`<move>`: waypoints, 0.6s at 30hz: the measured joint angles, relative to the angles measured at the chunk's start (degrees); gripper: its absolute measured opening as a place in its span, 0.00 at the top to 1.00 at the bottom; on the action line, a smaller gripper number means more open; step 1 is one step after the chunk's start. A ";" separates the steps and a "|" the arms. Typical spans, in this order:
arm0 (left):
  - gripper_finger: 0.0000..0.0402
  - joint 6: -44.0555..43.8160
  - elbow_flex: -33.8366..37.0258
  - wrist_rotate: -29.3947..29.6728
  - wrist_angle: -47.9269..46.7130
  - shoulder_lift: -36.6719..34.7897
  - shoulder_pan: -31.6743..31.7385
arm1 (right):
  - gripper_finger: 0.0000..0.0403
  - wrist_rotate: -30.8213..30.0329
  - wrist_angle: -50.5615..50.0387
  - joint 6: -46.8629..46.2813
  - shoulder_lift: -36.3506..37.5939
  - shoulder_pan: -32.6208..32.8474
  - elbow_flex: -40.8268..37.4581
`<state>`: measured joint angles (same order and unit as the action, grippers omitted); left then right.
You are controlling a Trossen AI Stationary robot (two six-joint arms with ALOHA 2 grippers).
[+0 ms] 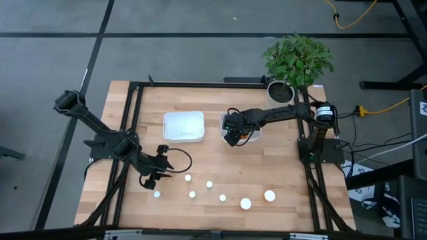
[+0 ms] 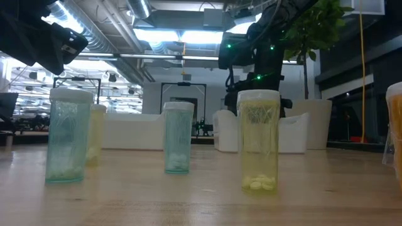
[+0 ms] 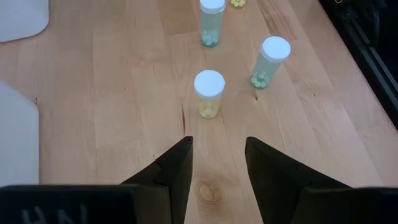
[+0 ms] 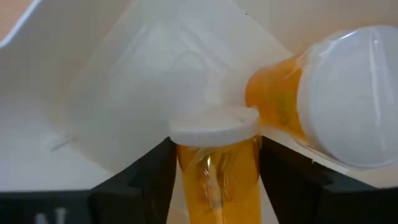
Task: Pick and place medicine bottles into bin by pill shape (circle, oval)
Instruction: Put the right orange pill bottle into the right white bin
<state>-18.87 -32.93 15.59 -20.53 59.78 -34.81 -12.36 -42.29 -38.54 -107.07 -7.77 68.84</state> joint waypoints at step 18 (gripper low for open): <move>0.65 0.00 0.00 0.00 0.01 0.00 0.00 | 0.53 -0.07 -2.72 -0.26 -0.02 0.33 5.10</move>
<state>-18.87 -32.93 15.59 -20.51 59.78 -34.81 -12.43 -45.01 -38.81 -107.09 -7.44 73.94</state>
